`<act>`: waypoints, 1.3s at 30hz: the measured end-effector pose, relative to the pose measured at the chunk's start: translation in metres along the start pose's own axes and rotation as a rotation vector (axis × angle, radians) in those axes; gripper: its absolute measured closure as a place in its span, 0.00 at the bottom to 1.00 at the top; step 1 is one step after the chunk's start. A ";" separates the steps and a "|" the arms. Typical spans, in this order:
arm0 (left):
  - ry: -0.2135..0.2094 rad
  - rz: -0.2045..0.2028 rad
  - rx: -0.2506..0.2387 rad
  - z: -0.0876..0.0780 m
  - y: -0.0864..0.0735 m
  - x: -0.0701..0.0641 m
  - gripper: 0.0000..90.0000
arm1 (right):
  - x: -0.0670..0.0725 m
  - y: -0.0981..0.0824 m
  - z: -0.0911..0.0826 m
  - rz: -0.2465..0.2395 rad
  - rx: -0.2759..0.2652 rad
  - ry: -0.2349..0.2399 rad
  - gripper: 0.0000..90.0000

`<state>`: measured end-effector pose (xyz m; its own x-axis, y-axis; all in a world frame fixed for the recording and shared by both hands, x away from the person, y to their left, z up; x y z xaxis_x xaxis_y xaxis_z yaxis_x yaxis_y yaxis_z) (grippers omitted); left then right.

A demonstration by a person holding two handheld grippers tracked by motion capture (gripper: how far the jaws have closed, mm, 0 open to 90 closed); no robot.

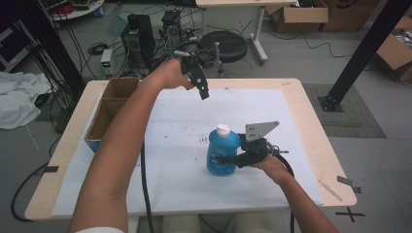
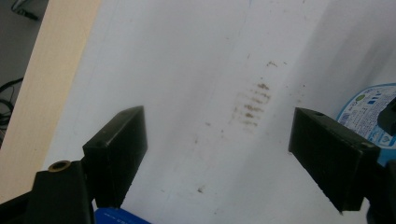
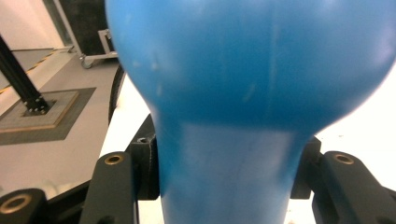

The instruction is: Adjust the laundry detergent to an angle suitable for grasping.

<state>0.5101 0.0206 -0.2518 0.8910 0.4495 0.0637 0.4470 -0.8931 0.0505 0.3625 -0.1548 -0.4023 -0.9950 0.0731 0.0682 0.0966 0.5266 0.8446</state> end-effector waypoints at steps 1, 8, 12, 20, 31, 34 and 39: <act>-0.005 -0.002 0.000 0.001 0.000 0.000 0.22 | -0.001 -0.002 0.001 0.002 -0.006 0.008 0.49; -0.007 -0.004 0.009 0.004 -0.002 0.000 0.22 | -0.003 -0.003 0.005 -0.019 -0.003 0.017 0.49; -0.009 -0.007 0.014 0.006 -0.003 0.000 0.22 | -0.004 -0.003 0.009 -0.059 0.024 0.034 0.50; -0.014 -0.018 0.020 0.009 -0.005 0.002 0.22 | -0.005 -0.004 0.014 -0.096 0.025 0.058 0.50; -0.014 -0.024 0.027 0.010 -0.008 0.002 0.22 | -0.005 -0.012 0.022 -0.100 0.038 0.067 0.49; -0.014 -0.026 0.024 0.011 -0.008 0.002 0.22 | -0.004 -0.012 0.021 -0.108 0.041 0.063 0.49; -0.014 -0.021 0.022 0.011 -0.008 0.001 0.22 | -0.004 -0.015 0.020 -0.099 0.031 0.058 0.48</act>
Point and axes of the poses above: each handheld gripper's, and its own axes: z roughly forward along the jaws, y roughly out of its top, x roughly to its left, the point moved 3 cm from there along z, roughly forward along the jaws, and after that the axes turned 11 degrees about x, right-handed, at the moved point
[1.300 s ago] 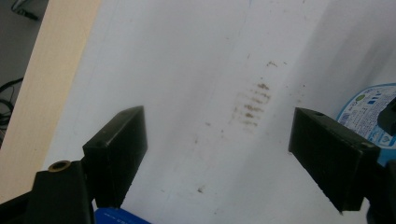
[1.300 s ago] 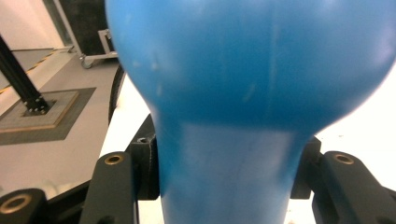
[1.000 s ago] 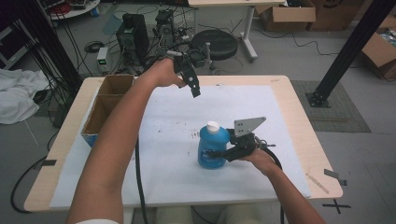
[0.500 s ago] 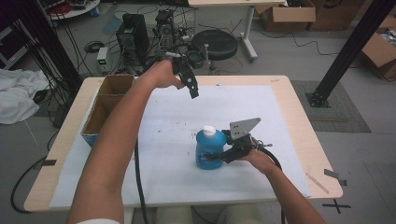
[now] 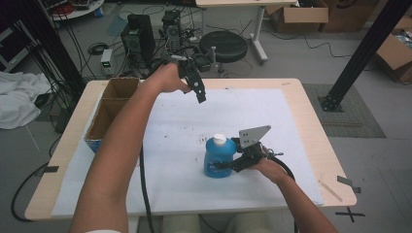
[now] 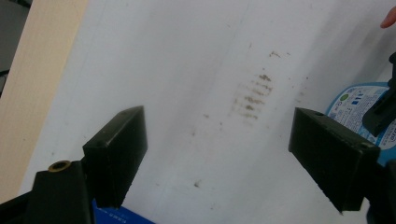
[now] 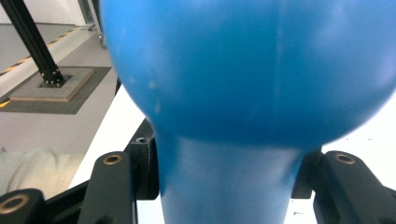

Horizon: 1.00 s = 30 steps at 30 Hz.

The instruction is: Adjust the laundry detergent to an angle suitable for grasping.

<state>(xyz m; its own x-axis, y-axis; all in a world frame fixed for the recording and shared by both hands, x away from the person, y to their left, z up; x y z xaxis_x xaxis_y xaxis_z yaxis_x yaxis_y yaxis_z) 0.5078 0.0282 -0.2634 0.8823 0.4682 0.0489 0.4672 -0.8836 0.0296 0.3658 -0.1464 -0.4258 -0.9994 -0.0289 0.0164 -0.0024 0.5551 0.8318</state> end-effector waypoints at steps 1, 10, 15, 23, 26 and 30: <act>-0.001 0.000 0.000 0.000 0.000 0.000 0.22 | 0.001 0.000 0.000 0.002 -0.001 -0.002 0.48; -0.004 0.004 -0.003 0.002 0.002 -0.001 0.22 | 0.001 0.000 0.000 0.019 0.001 -0.009 0.47; -0.006 0.003 0.001 0.003 0.002 -0.001 0.23 | 0.001 -0.001 0.001 0.032 0.002 -0.009 0.43; -0.007 0.000 0.000 0.002 0.001 -0.001 0.23 | 0.001 -0.001 -0.001 0.058 -0.004 -0.021 0.34; -0.010 -0.003 0.000 0.003 0.001 -0.001 0.22 | 0.002 -0.001 -0.002 0.059 -0.005 -0.020 0.33; -0.006 -0.002 0.001 0.002 0.001 -0.001 0.23 | 0.005 -0.001 -0.006 0.059 -0.012 -0.033 0.31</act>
Point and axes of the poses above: each handheld gripper's, and its own axes: z roughly forward along the jaws, y roughly out of its top, x roughly to its left, the point moved 3 cm from there along z, roughly forward along the jaws, and after that the axes turned 11 degrees about x, right-handed, at the moved point
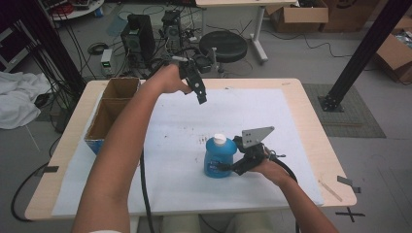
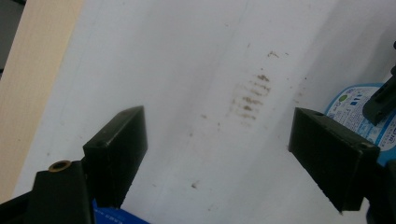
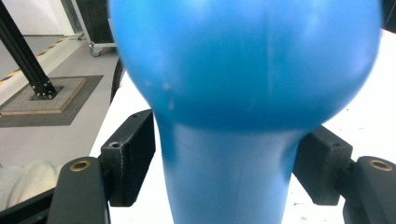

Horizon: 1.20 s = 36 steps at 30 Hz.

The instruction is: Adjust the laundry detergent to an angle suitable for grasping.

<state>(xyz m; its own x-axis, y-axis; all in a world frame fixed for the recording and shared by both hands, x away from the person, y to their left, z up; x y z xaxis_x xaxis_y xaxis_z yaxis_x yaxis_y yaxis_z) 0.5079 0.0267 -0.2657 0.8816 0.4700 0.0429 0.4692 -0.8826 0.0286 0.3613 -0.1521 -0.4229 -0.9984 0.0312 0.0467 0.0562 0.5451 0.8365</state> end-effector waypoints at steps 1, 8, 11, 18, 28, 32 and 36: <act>0.001 -0.001 -0.002 0.000 0.000 0.000 0.23 | 0.000 0.000 -0.001 0.002 0.003 -0.001 0.31; 0.000 -0.008 0.002 0.000 0.000 0.000 0.22 | 0.000 -0.002 -0.007 0.004 0.000 -0.008 0.29; 0.000 -0.008 0.000 0.000 0.000 -0.001 0.23 | 0.000 -0.003 -0.010 0.005 0.003 -0.016 0.28; -0.002 -0.010 0.003 -0.001 0.001 -0.002 0.23 | 0.000 -0.006 -0.017 0.013 0.007 -0.024 0.26; -0.002 -0.015 0.003 0.000 0.001 0.000 0.22 | 0.000 -0.011 -0.028 0.031 0.014 -0.035 0.23; -0.002 -0.015 0.003 0.001 0.001 0.000 0.22 | 0.000 -0.013 -0.035 0.038 0.022 -0.042 0.21; -0.006 -0.014 0.002 0.001 0.001 0.000 0.22 | 0.001 -0.015 -0.040 0.042 0.040 -0.049 0.19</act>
Point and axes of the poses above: each handheld gripper's, and its own axes: z roughly forward along the jaws, y roughly out of its top, x roughly to its left, the point moved 3 cm from there along z, roughly forward along the jaws, and after that the axes turned 11 degrees about x, right-handed, at the moved point
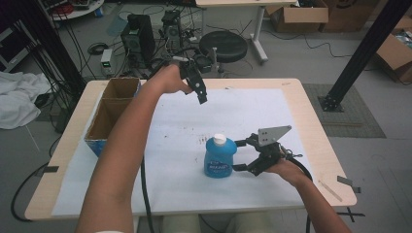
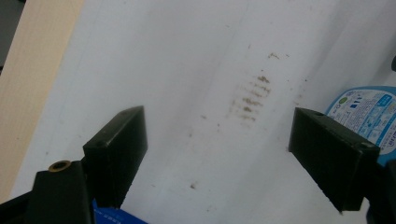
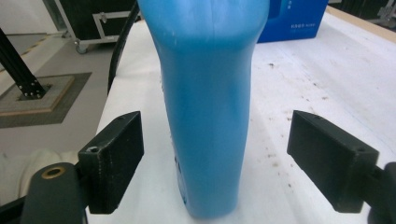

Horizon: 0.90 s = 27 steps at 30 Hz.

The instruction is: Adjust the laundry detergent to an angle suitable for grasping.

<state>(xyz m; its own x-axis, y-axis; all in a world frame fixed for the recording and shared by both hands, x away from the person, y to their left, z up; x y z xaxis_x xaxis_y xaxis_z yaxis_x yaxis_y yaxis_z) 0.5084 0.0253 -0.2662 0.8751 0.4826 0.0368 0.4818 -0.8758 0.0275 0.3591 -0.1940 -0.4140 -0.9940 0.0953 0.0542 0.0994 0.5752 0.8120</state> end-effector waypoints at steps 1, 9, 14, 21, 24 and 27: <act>0.002 0.001 0.000 0.000 0.000 0.000 0.22 | 0.000 -0.001 -0.001 0.002 0.002 -0.003 0.19; 0.001 0.000 -0.003 0.000 0.000 0.000 0.22 | 0.002 -0.004 -0.015 0.014 0.036 -0.021 0.17; 0.002 0.008 -0.007 0.000 0.001 0.000 0.22 | 0.000 -0.007 -0.039 0.064 0.078 -0.049 0.17; 0.003 0.007 -0.012 0.000 0.001 0.000 0.22 | -0.005 -0.013 -0.067 0.179 0.175 -0.070 0.17; 0.003 0.010 -0.014 0.001 0.001 0.000 0.22 | -0.007 -0.016 -0.081 0.219 0.258 -0.091 0.17; -0.001 0.013 -0.018 0.002 0.002 -0.001 0.22 | -0.010 -0.020 -0.099 0.290 0.390 -0.139 0.17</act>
<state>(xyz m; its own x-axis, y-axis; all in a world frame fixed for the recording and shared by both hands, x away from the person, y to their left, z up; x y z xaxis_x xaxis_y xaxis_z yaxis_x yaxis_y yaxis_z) 0.5082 0.0231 -0.2678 0.8812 0.4714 0.0361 0.4698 -0.8816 0.0450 0.3625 -0.2868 -0.3737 -0.9099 0.3882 0.1463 0.4070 0.7674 0.4955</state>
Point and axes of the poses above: each handheld gripper's, and its own axes: z roughly forward along the jaws, y roughly out of its top, x roughly to its left, the point moved 3 cm from there along z, roughly forward along the jaws, and after that the axes turned 11 degrees about x, right-handed, at the moved point
